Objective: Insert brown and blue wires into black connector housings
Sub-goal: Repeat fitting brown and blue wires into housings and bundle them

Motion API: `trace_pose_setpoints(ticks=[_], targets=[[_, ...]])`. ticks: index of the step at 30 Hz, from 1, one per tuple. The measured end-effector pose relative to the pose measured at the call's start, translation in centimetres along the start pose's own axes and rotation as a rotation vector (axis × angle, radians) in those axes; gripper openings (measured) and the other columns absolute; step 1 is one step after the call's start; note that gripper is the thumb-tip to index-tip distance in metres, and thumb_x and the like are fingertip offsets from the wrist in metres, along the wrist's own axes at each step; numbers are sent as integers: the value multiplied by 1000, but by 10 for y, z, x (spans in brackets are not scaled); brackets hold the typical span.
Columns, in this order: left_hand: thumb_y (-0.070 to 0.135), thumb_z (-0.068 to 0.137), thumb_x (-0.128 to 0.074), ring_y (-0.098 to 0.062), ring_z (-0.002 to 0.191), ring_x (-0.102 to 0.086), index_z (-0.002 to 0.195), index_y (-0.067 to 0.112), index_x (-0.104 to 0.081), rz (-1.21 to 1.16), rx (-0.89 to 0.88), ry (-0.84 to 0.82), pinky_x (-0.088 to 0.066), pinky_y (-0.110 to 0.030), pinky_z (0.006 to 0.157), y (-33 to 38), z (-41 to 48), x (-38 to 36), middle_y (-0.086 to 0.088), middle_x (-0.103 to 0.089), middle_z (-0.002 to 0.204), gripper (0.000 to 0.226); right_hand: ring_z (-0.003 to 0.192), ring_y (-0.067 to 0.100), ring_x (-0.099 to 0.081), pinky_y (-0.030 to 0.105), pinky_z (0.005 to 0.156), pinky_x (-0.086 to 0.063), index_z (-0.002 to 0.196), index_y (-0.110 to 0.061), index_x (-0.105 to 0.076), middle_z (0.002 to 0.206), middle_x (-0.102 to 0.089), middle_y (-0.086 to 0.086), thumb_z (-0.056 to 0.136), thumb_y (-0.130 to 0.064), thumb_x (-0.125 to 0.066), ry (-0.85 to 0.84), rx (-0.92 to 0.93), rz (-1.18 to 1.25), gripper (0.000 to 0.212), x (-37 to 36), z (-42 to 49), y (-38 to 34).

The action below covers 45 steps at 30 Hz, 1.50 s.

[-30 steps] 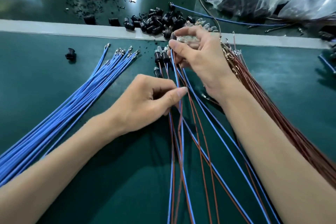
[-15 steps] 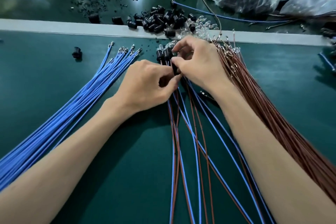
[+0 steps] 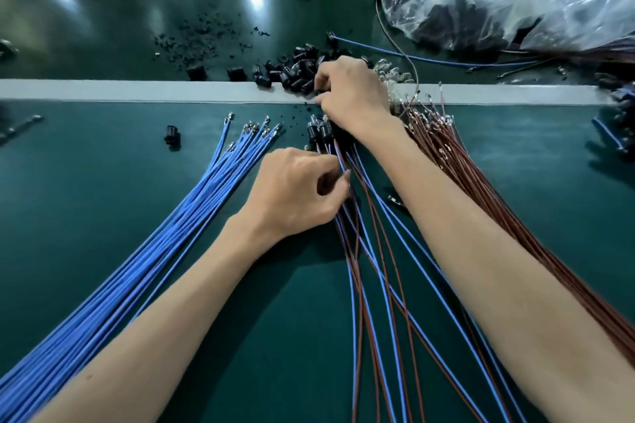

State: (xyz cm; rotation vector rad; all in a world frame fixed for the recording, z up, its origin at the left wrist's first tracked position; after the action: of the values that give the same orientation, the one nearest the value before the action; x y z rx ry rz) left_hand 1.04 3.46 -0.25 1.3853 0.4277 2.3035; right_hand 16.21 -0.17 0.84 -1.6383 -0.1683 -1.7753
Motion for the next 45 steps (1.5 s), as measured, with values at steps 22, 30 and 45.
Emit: trace_pose_setpoints(ticks=[22, 30, 45], targets=[[23, 91, -57, -4, 45, -38, 101, 1, -42, -180, 155, 164, -26, -17, 50, -7, -1, -7, 11, -50, 65, 28, 73, 8, -64, 19, 74, -49, 85, -16, -72, 76, -72, -1, 83, -23, -72, -326, -92, 695, 7, 63, -91, 13], [27, 96, -44, -2, 47, -45, 105, 8, -41, -220, 137, 63, -34, -18, 51, -6, -1, -8, -3, -62, 70, 21, 72, 8, -58, 26, 68, -47, 67, -28, -68, 68, -62, -14, 57, -35, -89, -746, -109, -174, 24, 88, -99, 63], [32, 97, -51, 1, 51, -53, 97, 11, -63, -469, 165, -18, -42, -11, 53, -1, 3, -3, 8, -60, 63, 24, 41, 2, -50, 18, 50, -37, 76, -19, -57, 55, -67, -5, 92, -24, -59, -650, -71, 209, 17, 110, -93, 65]])
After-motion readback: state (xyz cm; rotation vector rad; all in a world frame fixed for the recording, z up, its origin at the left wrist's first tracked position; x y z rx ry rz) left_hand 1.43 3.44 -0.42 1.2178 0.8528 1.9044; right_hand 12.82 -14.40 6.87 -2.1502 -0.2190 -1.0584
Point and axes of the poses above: each hand's wrist, its own z-axis towards the middle knuckle, its own x-axis out of the back of the hand, y = z × x, the point moved 2 cm from there along z, towards the middle knuckle
